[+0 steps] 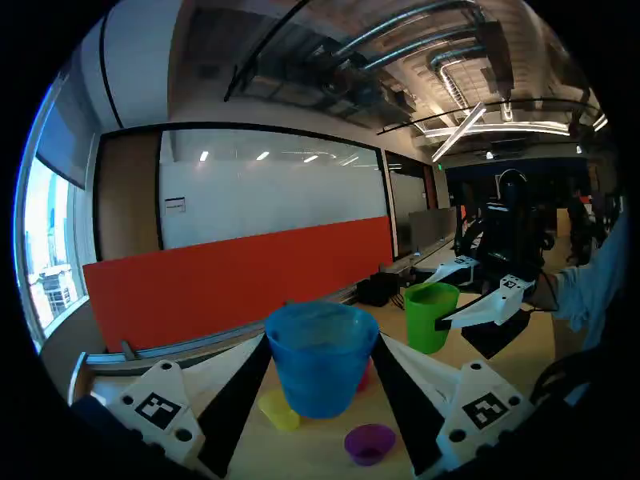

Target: Pour water

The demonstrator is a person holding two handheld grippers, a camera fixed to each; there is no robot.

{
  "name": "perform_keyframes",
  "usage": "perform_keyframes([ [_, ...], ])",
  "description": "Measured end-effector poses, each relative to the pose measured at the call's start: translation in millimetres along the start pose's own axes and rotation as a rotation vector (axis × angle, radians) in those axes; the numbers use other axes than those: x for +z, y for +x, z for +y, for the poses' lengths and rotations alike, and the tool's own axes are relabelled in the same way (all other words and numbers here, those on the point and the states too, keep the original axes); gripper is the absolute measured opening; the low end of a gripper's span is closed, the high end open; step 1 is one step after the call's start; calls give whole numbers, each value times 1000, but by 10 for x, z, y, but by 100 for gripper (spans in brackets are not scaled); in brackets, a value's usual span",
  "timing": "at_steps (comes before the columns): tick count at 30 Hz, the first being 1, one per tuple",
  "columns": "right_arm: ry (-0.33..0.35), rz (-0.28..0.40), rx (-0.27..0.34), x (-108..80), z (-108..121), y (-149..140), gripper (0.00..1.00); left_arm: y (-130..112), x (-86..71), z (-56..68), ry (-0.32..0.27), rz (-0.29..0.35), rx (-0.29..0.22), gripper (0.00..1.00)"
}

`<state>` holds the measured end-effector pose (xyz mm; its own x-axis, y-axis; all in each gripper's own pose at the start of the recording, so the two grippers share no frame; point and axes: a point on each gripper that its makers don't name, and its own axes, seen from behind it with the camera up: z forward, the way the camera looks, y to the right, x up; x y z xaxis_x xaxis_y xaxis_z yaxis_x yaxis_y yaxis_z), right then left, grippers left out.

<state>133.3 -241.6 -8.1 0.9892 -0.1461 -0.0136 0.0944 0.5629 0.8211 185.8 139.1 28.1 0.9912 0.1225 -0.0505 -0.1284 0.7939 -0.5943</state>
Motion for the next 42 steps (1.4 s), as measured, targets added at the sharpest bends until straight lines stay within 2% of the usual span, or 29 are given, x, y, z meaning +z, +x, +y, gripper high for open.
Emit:
perform_keyframes([
  [9, 47, 1, -4, 113, -206, -28, 91, 154, -25, -17, 30, 9, 127, 86],
  [27, 116, 1, -11, 302, -502, -128, 91, 437, 37, 109, 60, 23, 389, 86],
  [42, 157, 4, -11, 460, -682, -166, 91, 588, 58, 207, 74, 21, 574, 86],
])
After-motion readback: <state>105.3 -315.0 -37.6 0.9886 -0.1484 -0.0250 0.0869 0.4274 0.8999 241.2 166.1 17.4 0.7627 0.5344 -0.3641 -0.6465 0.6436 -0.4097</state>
